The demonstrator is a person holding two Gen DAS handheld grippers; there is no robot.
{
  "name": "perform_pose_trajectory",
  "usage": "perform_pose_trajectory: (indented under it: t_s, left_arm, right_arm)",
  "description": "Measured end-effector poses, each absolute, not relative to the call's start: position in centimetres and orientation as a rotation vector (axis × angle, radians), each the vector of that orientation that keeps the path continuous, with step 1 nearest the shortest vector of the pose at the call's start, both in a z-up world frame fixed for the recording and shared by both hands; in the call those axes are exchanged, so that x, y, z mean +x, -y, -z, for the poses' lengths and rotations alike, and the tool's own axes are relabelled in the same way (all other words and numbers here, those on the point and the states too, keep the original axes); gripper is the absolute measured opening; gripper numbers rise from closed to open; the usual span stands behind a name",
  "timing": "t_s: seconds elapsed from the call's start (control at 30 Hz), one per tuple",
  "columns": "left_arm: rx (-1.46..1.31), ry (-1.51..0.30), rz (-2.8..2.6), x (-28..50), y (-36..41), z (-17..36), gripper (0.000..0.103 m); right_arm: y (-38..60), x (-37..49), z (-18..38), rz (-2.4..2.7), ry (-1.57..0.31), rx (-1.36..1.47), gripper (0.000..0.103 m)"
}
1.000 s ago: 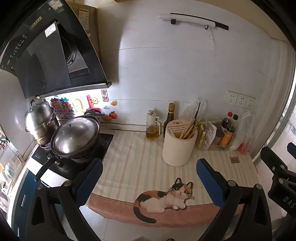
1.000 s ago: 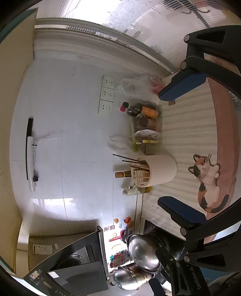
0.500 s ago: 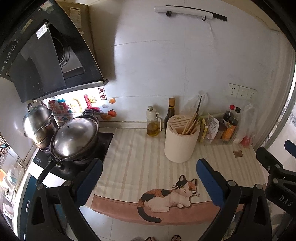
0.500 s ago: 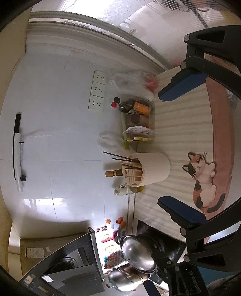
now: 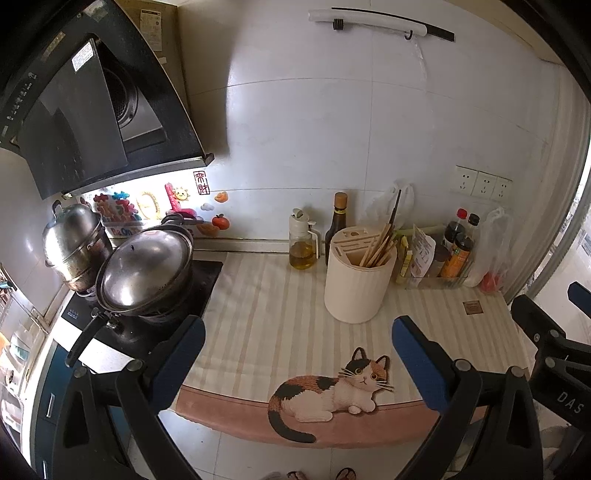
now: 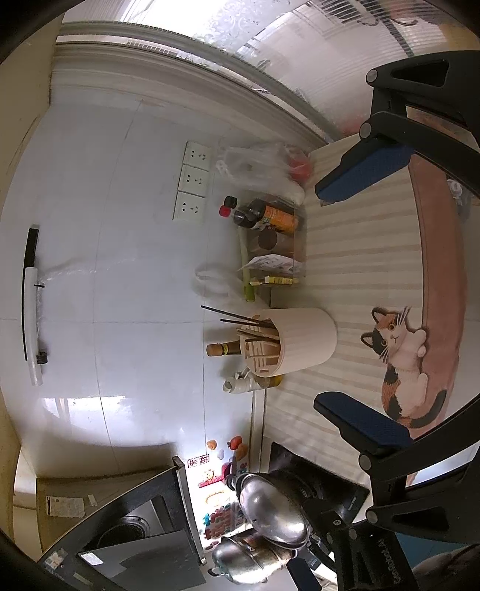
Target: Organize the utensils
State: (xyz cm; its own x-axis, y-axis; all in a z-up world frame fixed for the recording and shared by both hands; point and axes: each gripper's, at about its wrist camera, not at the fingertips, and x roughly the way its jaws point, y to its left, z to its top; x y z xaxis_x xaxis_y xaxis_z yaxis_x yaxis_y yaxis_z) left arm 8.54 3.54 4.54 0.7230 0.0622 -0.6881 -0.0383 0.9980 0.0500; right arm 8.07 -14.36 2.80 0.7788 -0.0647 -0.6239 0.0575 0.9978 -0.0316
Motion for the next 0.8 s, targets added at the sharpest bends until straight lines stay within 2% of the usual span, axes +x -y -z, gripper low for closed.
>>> perform_pose_trajectory:
  t_s: [0.8]
  left_arm:
    - [0.009,-0.764,-0.054,8.61,-3.07,-4.39,0.103]
  right_arm:
    - [14.99,8.01,-2.55,0.069,-0.675,0.0,0.103]
